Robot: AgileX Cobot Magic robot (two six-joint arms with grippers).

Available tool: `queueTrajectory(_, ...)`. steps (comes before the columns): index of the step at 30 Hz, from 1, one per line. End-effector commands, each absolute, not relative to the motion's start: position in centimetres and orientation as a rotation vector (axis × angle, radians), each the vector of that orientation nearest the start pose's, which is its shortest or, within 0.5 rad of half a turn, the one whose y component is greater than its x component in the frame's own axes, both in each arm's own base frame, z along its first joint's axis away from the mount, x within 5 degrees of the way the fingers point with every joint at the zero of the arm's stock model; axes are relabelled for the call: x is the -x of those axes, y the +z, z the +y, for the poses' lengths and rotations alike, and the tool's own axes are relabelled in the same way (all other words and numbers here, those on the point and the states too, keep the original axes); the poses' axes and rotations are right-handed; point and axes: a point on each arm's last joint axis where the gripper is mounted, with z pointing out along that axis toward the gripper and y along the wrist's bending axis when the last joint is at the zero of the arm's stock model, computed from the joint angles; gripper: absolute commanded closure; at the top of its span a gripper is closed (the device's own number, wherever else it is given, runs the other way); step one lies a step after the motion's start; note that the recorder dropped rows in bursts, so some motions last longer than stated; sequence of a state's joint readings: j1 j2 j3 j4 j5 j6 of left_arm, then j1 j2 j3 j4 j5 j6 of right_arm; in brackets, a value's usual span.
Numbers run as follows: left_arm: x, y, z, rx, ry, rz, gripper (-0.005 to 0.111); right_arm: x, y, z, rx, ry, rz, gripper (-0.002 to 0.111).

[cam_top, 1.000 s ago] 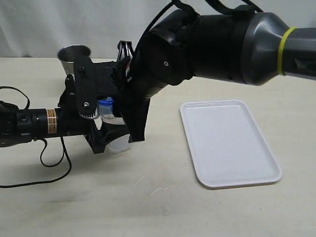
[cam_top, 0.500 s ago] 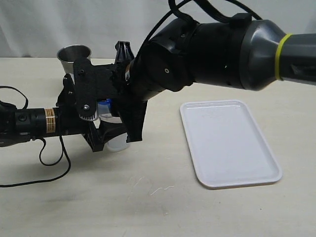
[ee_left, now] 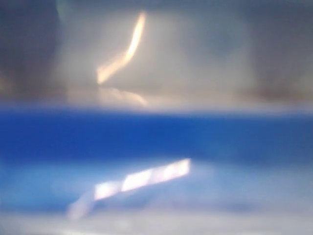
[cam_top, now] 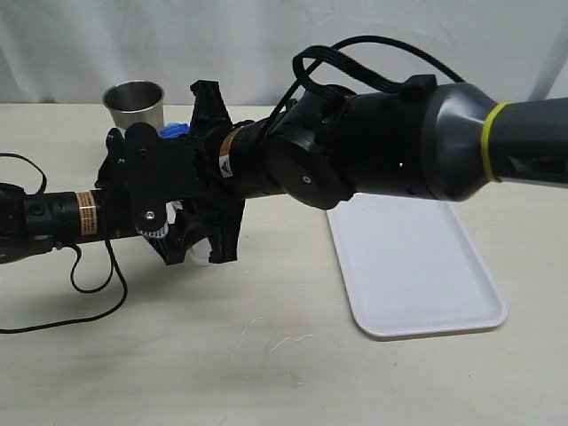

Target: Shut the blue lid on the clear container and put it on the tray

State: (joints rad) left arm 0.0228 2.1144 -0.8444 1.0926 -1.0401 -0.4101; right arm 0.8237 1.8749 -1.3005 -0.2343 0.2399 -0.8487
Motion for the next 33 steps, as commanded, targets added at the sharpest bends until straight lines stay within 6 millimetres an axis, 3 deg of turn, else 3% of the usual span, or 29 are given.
queueTrajectory(1, -34.1, 11.3, -7.8, -0.874, -0.778, 1.564, 0.107, -28.8, 18.7, 29.5, 1.970, -0.186, 1.534, 0.079)
queueTrajectory(8, -34.1, 11.3, -7.8, -0.874, -0.778, 1.564, 0.107, -28.8, 18.9, 29.4, 1.982, -0.201, 1.528, 0.077)
queueTrajectory(16, -34.2, 11.3, -7.7, -0.866, -0.775, 1.565, 0.107, -28.1, 21.9, 28.7, 1.936, -0.198, 1.523, 0.061)
queueTrajectory(33, -34.2, 11.3, -7.7, -0.856, -0.772, 1.566, 0.107, -26.5, 27.7, 27.3, 1.796, -0.146, 1.499, 0.061)
